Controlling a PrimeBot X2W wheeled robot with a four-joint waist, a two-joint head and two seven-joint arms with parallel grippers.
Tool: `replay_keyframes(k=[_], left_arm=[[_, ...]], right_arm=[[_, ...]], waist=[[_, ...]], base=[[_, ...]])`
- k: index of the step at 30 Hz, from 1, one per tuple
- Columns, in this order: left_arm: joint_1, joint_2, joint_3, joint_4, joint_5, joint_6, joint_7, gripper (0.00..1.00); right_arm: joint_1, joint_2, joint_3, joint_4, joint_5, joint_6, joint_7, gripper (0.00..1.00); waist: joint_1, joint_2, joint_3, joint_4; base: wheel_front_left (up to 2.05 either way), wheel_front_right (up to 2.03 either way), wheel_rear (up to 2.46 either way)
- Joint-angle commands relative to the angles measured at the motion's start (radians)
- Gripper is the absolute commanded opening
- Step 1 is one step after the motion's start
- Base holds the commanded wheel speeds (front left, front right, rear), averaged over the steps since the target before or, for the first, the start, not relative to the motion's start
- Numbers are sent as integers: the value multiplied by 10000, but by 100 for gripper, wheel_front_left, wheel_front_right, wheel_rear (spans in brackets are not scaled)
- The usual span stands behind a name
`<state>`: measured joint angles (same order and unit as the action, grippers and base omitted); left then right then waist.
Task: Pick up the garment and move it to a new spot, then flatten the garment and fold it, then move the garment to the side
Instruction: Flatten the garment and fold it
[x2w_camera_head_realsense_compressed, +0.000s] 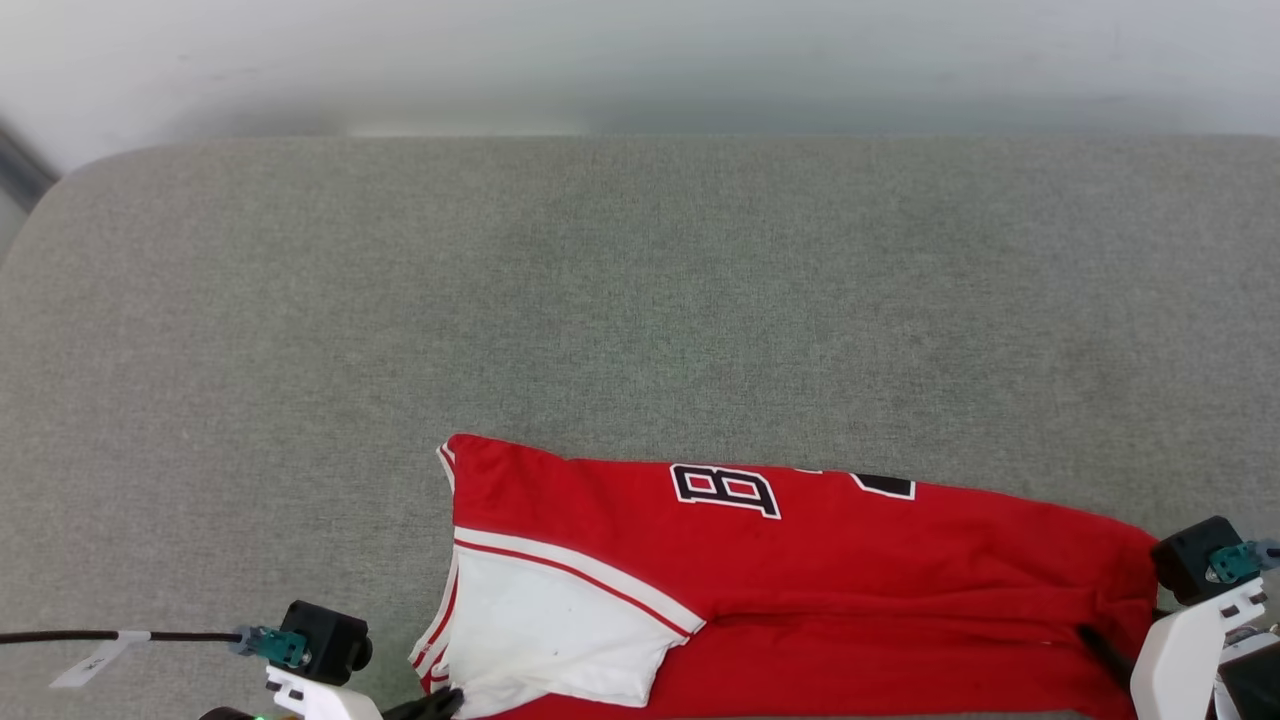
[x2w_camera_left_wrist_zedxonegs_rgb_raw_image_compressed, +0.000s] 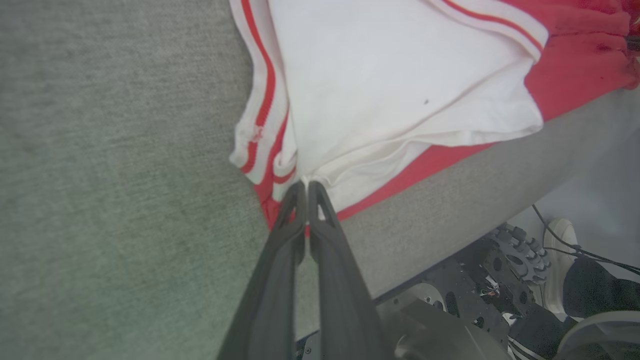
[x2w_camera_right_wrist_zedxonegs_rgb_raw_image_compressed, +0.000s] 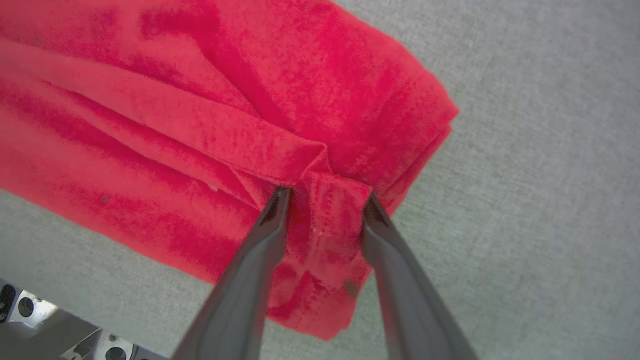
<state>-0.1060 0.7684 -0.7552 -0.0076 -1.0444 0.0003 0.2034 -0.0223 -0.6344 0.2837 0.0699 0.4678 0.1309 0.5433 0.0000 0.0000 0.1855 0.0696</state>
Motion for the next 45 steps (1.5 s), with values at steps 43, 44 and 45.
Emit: replay_keyframes(k=[43,44,45], left_arm=[[1687,-5575,7644,-1494,6654,-1294,-4694,100],[1643,-5556,7572,-1486,6665,-1297,-4694,100],[1608,-5521,7504,-1487,6665,-1299,-4694,100]], right_arm=[[556,5298,-5803,709,-1077,-2,875,100],[547,5342,-5723,839,-1054,-2,890,100],[565,5376,-5604,959,-1026,1,907,100]], waist=[[0,0,127,590],[0,0,156,609],[0,0,173,624]], base=[[0,0,0],[0,0,0],[0,0,0]])
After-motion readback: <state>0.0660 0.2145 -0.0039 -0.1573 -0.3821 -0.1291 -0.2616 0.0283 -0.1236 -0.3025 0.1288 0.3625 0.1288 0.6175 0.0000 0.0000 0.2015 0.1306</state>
